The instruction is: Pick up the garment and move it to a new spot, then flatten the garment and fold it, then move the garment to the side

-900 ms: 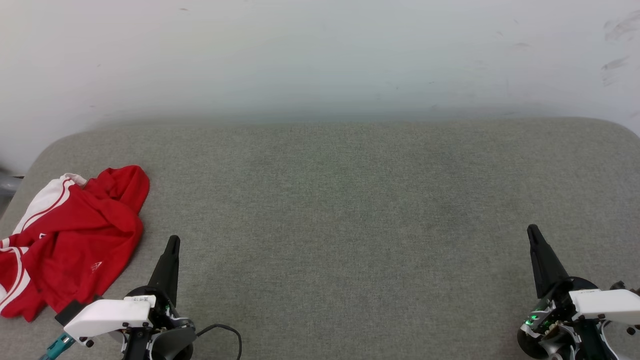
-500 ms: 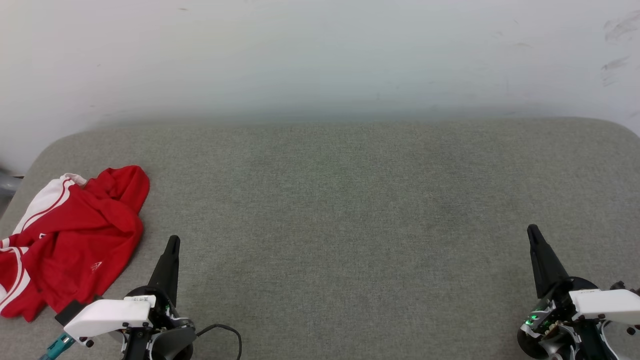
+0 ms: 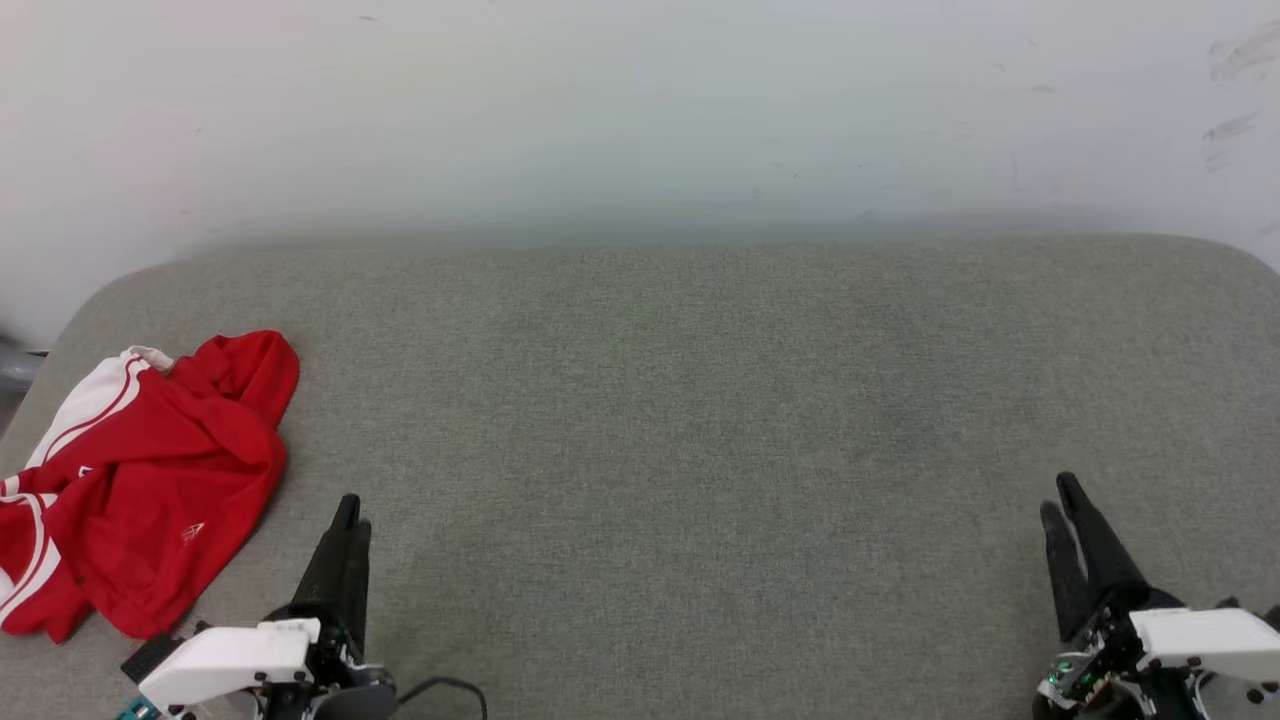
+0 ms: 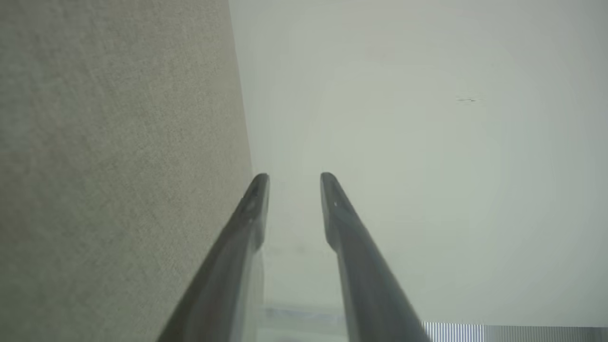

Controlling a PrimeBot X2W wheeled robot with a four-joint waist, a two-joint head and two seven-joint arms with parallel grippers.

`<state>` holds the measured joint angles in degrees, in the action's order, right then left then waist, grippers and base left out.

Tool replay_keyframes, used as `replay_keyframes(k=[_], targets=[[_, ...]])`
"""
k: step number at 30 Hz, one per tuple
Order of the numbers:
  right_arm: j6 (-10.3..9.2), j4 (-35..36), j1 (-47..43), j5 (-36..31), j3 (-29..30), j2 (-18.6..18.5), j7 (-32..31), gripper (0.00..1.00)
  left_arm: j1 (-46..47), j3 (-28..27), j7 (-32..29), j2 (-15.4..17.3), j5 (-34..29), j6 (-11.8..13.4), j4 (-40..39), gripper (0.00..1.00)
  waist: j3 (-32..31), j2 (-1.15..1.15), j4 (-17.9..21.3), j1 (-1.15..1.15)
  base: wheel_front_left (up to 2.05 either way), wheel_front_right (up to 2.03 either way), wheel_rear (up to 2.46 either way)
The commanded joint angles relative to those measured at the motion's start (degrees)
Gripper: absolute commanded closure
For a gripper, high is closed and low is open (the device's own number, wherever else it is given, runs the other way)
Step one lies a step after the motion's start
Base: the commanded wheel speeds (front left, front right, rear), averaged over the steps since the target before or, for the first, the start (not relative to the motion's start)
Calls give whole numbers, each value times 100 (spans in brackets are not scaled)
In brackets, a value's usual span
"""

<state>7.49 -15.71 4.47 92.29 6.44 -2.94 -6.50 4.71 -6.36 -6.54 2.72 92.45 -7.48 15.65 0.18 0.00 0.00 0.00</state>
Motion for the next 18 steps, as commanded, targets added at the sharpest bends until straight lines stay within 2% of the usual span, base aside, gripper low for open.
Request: replay_keyframes(k=[1,18], targets=[[0,64,27,-4,-2,0,22,0,42,32,15,5,-1,0,-59,0,1,0,0,0,0,0,0],[0,726,-195,-174,-214,-43,469,0,43,638,499,8,-108,0,-672,0,18,0,2,0,0,0,0]])
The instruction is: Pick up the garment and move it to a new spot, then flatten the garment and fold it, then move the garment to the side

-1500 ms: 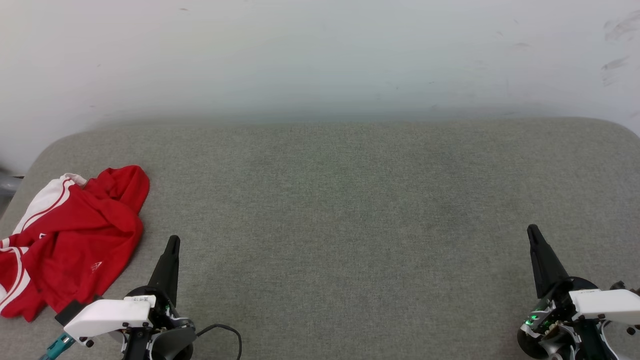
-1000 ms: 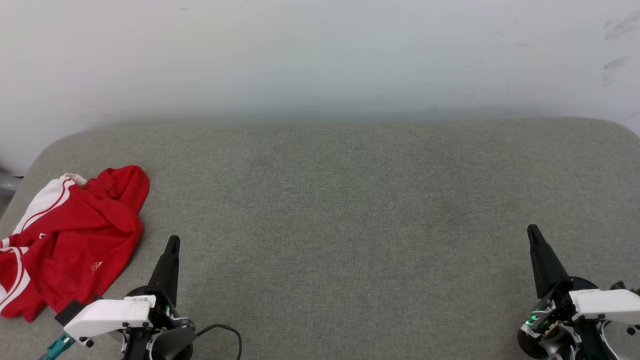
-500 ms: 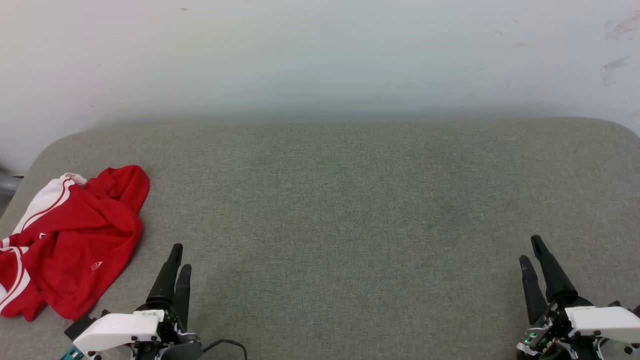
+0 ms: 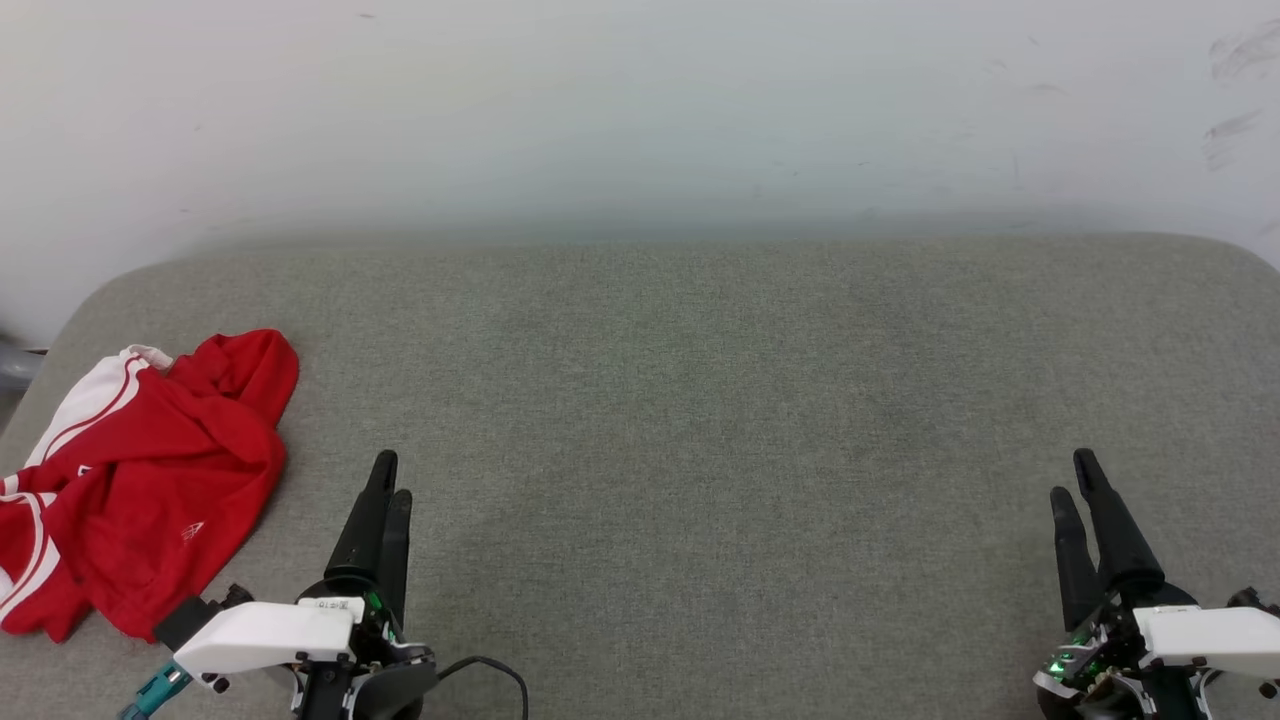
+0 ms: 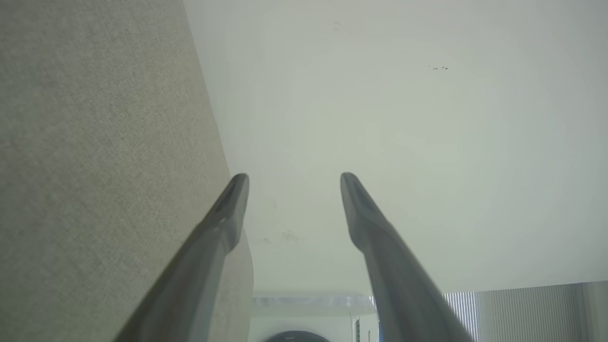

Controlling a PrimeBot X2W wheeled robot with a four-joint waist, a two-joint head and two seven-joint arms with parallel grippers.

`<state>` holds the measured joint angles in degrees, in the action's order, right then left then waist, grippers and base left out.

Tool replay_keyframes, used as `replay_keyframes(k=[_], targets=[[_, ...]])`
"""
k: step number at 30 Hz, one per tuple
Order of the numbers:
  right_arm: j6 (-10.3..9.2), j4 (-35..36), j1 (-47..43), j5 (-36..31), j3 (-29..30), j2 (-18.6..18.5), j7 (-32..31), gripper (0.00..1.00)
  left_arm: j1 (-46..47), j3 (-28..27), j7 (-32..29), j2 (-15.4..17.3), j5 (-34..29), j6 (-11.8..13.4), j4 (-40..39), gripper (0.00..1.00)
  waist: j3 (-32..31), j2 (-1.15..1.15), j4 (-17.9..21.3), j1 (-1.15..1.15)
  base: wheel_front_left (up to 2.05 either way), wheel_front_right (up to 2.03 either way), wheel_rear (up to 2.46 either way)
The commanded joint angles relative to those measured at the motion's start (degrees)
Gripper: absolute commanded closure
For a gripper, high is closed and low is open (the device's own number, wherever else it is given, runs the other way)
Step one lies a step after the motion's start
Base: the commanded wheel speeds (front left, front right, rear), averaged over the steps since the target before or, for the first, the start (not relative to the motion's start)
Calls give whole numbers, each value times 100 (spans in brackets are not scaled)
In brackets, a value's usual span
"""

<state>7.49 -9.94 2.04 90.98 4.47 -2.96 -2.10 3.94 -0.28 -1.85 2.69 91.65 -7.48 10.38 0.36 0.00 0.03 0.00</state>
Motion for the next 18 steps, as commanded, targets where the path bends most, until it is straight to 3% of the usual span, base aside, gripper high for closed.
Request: replay_keyframes(k=[1,8,18], targets=[[0,191,36,-71,-30,-51,57,0,117,56,57,12,-51,0,-193,0,1,0,-2,0,0,0,0],[0,394,-45,-692,-107,-201,251,0,70,66,228,13,-562,0,-485,0,11,0,-11,0,0,0,0],[0,579,-163,-2424,-107,-198,496,0,-27,21,470,15,-2174,-1,-652,0,18,0,-18,0,0,0,0]])
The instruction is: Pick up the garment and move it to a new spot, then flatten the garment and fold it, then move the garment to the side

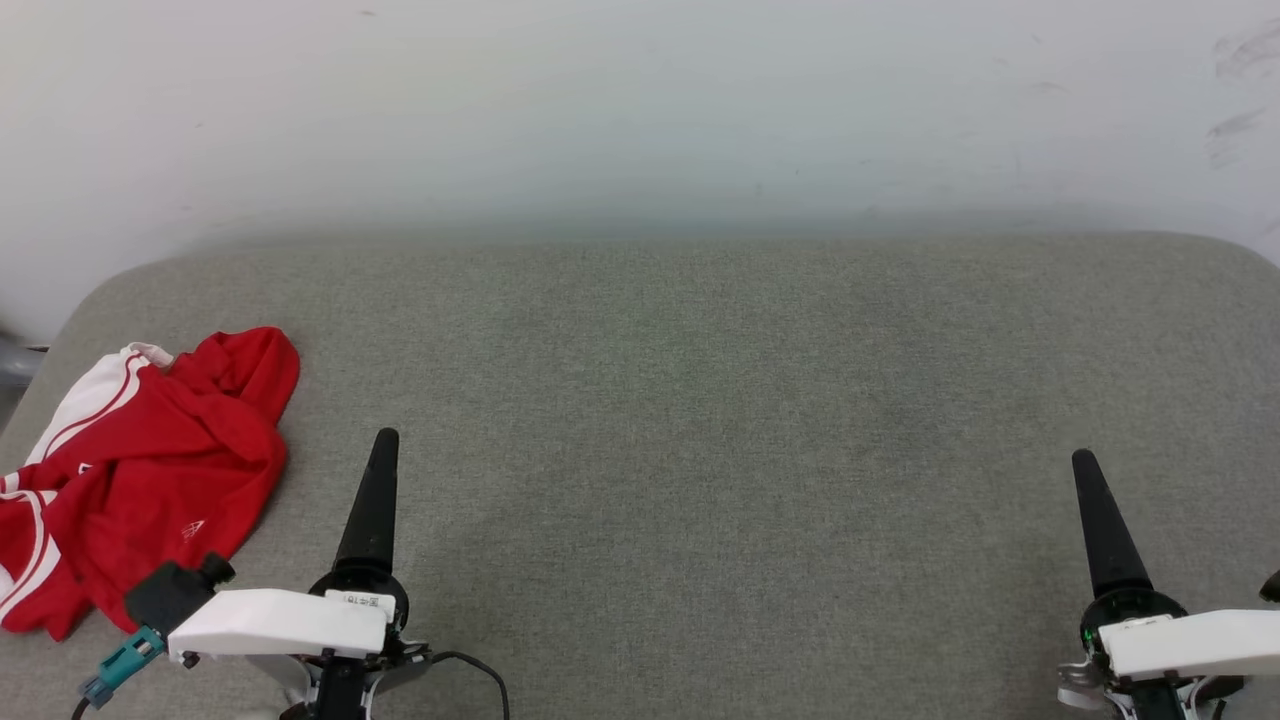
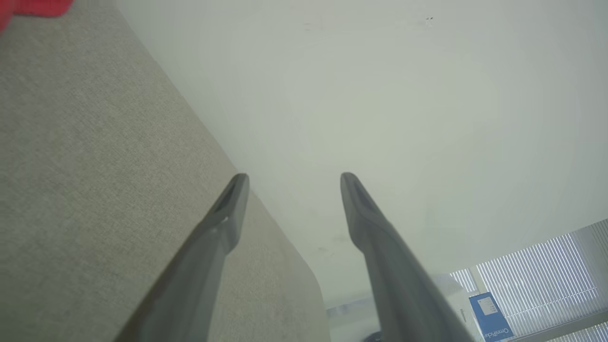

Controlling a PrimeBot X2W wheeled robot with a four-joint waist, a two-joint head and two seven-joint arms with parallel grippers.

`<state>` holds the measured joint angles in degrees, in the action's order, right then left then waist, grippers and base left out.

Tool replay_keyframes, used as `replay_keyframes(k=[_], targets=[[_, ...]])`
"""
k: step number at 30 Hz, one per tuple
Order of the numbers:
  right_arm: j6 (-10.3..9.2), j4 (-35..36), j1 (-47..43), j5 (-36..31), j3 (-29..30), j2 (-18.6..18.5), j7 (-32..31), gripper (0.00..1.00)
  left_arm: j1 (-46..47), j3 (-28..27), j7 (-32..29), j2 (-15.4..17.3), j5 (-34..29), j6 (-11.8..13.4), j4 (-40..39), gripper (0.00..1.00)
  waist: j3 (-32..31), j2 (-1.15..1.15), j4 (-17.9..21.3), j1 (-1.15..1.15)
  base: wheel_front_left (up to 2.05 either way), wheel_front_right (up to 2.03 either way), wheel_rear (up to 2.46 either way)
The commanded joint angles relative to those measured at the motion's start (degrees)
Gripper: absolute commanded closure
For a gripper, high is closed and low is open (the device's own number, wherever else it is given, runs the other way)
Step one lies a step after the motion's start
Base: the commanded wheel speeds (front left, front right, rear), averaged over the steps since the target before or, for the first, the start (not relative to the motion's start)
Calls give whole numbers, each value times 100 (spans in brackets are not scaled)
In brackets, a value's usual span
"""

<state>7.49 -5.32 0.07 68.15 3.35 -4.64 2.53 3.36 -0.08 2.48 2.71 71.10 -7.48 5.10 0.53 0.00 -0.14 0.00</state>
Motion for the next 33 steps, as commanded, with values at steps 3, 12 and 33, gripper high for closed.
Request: replay_keyframes(k=[3,12,33], targets=[[0,147,7,-677,21,-31,94,0,-1,30,97,13,-587,-1,-153,0,1,0,-4,0,0,0,0],[0,251,-70,-2055,-38,-73,152,0,-123,83,269,15,-1991,4,-232,0,-8,0,-19,0,0,0,0],[0,529,-218,-4118,55,-55,21,0,-195,533,618,358,-4579,600,-193,0,-6,0,-38,0,0,0,0]])
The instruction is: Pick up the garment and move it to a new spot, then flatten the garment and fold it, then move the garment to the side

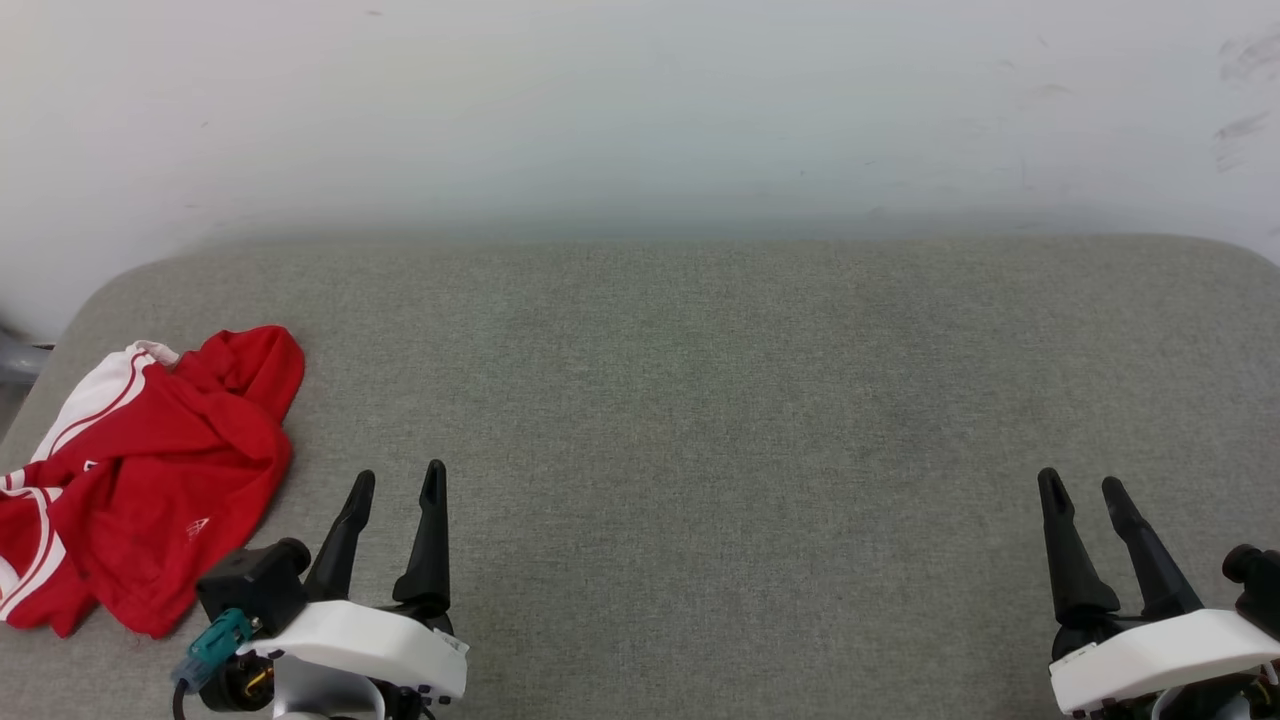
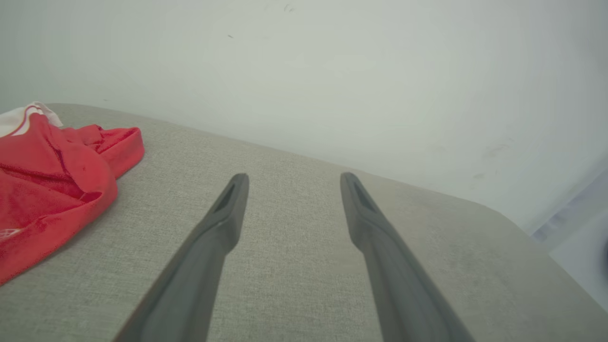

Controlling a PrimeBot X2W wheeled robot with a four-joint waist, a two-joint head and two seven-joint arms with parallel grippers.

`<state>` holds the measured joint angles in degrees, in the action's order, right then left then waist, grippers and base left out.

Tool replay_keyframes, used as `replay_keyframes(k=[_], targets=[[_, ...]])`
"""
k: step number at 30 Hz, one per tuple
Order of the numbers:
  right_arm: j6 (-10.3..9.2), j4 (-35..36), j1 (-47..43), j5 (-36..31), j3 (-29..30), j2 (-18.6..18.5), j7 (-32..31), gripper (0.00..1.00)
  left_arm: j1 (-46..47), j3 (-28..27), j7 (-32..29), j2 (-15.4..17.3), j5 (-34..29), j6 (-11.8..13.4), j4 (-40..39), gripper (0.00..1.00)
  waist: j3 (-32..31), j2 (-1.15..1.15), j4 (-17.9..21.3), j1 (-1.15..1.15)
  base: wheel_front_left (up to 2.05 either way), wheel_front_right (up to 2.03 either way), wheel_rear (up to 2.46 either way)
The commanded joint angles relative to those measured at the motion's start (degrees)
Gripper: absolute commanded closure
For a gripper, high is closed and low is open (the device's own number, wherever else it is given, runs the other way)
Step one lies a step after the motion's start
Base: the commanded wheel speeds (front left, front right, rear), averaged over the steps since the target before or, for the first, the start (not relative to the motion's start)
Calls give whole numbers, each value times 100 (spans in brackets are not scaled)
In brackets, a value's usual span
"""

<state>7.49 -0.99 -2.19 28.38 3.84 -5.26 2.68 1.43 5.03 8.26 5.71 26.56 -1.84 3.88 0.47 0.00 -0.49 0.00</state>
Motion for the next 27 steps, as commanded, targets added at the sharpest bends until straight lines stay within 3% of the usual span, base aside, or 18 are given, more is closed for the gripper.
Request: replay_keyframes(k=[1,11,27], targets=[[0,114,-2,-216,6,11,8,0,-3,43,58,78,-183,64,-79,0,2,0,-5,0,0,0,0],[0,246,-96,-786,10,48,-3,0,-22,251,184,228,-629,267,-87,0,3,0,-12,0,0,0,0],[0,414,-219,-1525,36,115,36,0,-81,418,389,263,-1243,301,37,0,-5,0,-12,0,0,0,0]])
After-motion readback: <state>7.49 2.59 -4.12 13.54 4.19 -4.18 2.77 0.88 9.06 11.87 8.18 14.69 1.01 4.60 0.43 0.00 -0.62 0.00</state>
